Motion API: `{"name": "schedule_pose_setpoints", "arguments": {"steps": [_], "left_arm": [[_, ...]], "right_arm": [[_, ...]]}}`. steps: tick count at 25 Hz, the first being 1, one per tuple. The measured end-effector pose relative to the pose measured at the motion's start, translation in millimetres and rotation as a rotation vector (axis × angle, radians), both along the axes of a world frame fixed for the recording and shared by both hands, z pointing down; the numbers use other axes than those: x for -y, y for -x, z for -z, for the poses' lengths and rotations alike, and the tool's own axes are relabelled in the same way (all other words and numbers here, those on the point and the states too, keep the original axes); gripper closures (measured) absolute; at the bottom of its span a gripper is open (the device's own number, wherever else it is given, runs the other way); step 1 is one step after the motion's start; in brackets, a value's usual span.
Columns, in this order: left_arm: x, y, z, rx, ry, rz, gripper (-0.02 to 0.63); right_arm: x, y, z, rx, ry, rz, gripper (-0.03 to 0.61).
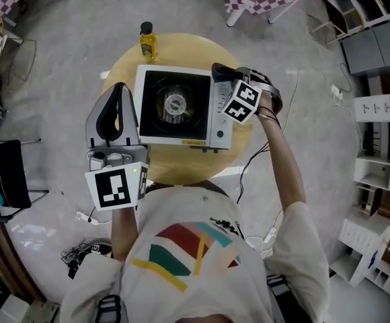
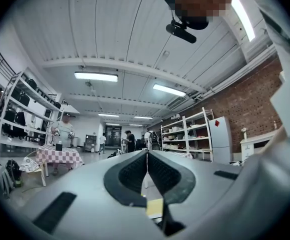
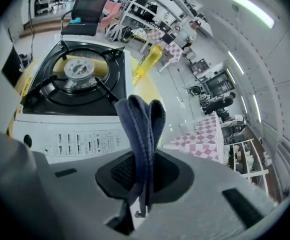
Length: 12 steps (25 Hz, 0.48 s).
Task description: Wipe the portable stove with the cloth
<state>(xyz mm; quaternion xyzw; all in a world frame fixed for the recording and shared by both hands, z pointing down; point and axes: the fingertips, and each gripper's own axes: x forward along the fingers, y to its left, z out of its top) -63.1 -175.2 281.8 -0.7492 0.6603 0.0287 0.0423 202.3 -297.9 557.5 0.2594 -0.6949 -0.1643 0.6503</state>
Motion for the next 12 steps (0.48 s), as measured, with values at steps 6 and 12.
{"name": "schedule_pose_setpoints", "arguments": {"steps": [6,12], "left_arm": [[-1,3,-2,0.003,0.006,0.011,0.607],[-2,1,-2,0.001,0.004,0.002,0.607]], "right_arm": [[-4,1,-26,-0.049,0.057,0.019,0.543],[-12,3,-33,-0.088,0.083,0.060,0.543]]}}
